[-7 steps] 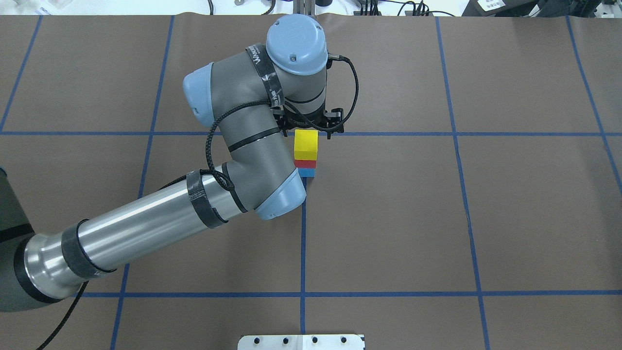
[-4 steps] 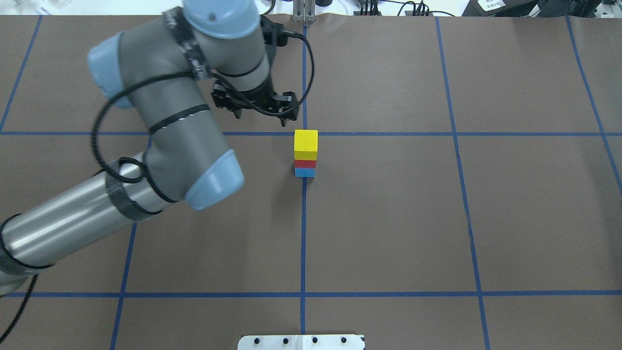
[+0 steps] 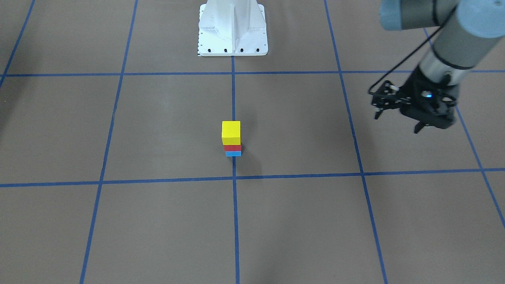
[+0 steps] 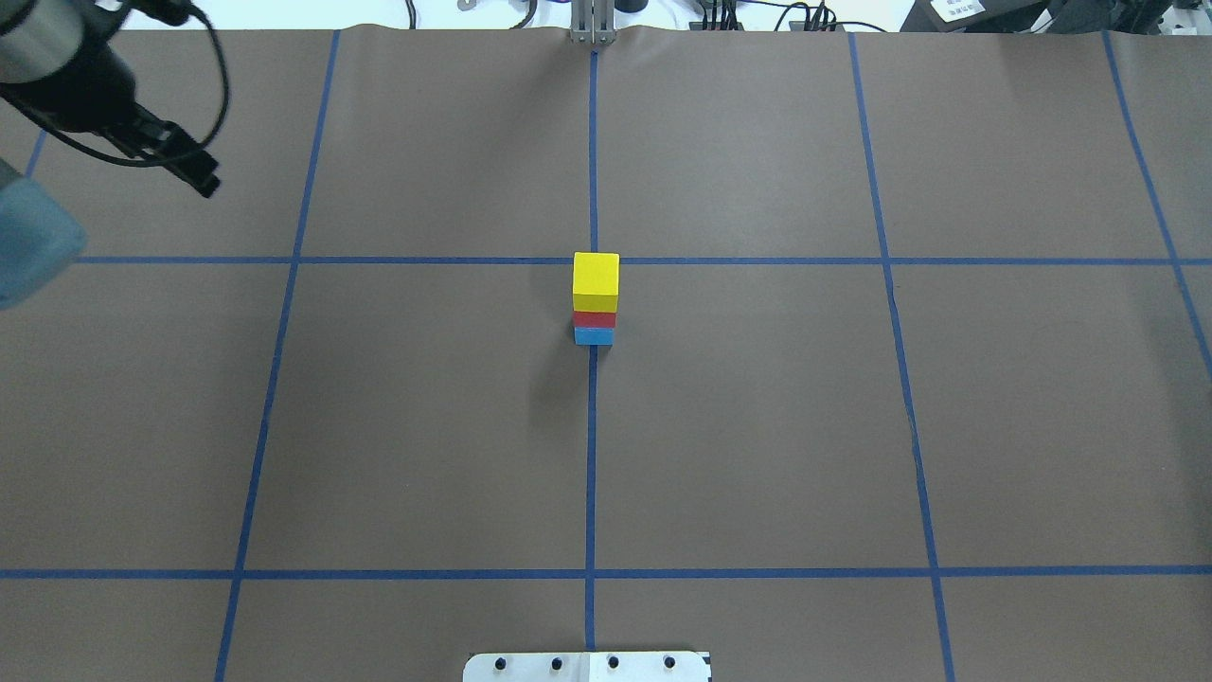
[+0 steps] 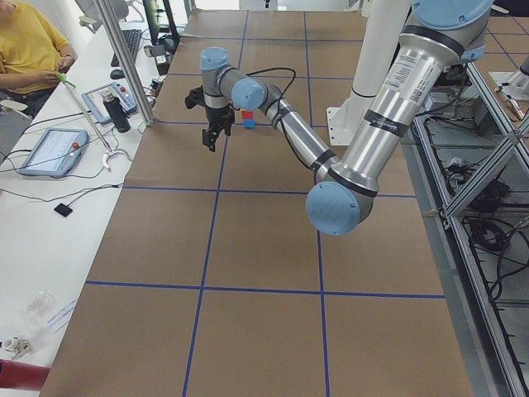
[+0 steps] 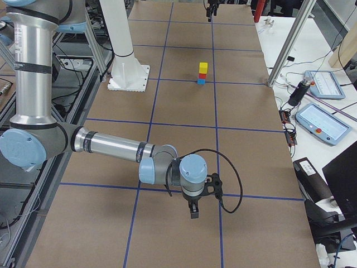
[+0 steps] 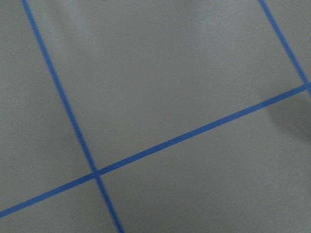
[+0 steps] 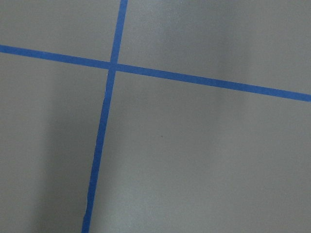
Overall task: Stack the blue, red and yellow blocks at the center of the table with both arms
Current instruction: 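Open the left gripper and withdraw it from the stack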
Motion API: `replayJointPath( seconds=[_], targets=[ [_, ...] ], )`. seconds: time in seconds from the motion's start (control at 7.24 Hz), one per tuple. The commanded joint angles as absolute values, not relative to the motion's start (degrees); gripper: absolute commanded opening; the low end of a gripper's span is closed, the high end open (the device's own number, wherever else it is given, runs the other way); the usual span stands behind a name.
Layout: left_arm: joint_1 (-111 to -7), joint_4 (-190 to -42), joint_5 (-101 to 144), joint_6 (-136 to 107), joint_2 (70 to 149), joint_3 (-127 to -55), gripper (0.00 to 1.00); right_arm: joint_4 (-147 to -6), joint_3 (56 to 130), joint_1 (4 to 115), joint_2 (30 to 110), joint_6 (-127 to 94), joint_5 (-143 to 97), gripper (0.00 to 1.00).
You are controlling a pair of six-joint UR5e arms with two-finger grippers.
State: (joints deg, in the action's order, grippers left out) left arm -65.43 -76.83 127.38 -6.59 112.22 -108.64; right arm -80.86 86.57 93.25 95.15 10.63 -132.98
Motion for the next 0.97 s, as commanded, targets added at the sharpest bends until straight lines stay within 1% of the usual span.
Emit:
replayJointPath(
  seconds=[0.0,0.14,0.28,0.41,0.55,0.83],
  targets=[
    [-77.04,-77.69,130.69,13.11,99.89,-107.85,1.00,-80.86,86.57,93.25,95.53,10.72,-132.98,1.00],
    [-80.21,-77.87,130.61,14.05,94.62,-108.02,1.00,-80.86,86.57,93.25,95.62,10.72,-133.07,1.00],
    [-80.85,-78.13,130.08,14.32,89.26,-106.19,1.00,-80.86,86.57,93.25,95.97,10.81,-133.07,1.00],
    [-82.51,-78.31,130.08,14.07,88.17,-104.08,1.00,-80.69,86.66,93.25,96.32,10.90,-133.07,1.00],
    [-87.31,-78.83,130.17,13.71,87.98,-103.54,1.00,-80.42,86.57,93.25,96.42,10.81,-132.98,1.00],
    [-91.38,-78.93,130.69,13.80,87.02,-101.43,1.00,-80.42,86.57,93.25,96.42,10.72,-133.07,1.00]
  ],
)
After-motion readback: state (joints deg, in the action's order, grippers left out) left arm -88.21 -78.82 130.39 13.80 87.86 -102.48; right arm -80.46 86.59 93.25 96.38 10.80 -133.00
